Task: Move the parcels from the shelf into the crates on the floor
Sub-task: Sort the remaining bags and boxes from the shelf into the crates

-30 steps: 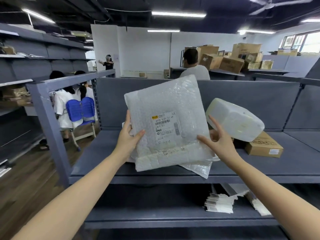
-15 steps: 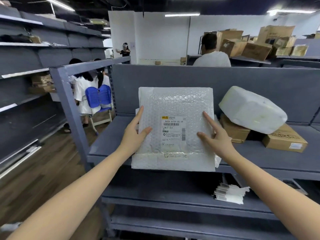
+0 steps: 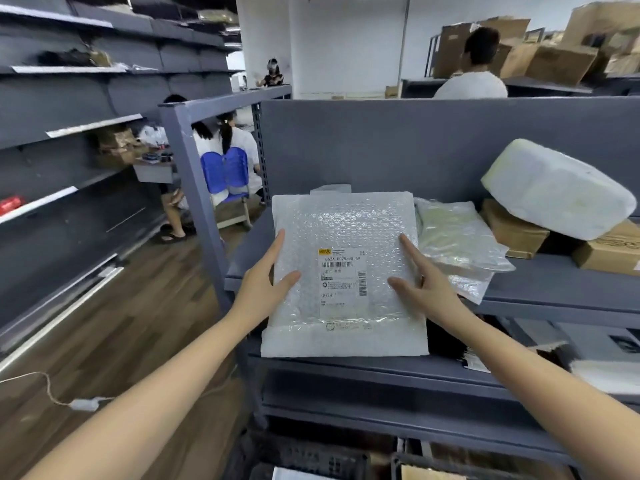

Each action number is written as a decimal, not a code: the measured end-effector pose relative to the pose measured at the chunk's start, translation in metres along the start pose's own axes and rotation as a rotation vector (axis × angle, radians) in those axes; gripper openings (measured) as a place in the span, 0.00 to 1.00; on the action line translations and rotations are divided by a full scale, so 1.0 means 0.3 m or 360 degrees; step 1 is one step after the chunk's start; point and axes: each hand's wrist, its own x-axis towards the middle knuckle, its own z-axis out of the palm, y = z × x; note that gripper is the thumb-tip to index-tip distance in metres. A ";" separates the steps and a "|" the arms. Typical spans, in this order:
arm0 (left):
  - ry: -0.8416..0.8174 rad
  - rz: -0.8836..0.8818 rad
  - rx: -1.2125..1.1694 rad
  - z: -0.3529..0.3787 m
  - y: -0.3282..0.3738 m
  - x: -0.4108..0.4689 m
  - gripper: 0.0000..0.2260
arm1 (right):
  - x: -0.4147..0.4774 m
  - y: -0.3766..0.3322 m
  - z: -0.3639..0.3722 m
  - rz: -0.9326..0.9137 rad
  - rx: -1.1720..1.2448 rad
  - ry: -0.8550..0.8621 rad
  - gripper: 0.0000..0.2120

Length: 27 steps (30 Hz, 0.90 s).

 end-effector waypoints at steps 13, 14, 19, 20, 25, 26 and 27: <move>-0.0467 -0.0029 0.0308 -0.251 -0.293 -0.197 0.35 | -0.279 -0.101 0.408 0.0472 -0.0389 -0.0040 0.38; -0.0496 -0.0044 0.0304 -0.250 -0.317 -0.219 0.35 | -0.300 -0.096 0.435 0.0502 -0.0368 -0.0061 0.38; -0.0633 -0.0123 0.0284 -0.203 -0.455 -0.311 0.35 | -0.388 -0.021 0.534 0.0708 -0.0228 -0.0112 0.40; -0.0660 -0.0158 0.0279 -0.189 -0.494 -0.330 0.35 | -0.404 0.004 0.553 0.0749 -0.0189 -0.0144 0.40; -0.0775 -0.0360 0.0334 -0.082 -0.737 -0.438 0.33 | -0.485 0.183 0.666 0.0993 -0.0218 -0.0272 0.42; -0.0786 -0.0383 0.0345 -0.051 -0.782 -0.459 0.33 | -0.501 0.233 0.692 0.1051 -0.0255 -0.0291 0.42; -0.0794 -0.0413 0.0344 -0.018 -0.833 -0.478 0.33 | -0.515 0.284 0.720 0.1102 -0.0293 -0.0318 0.42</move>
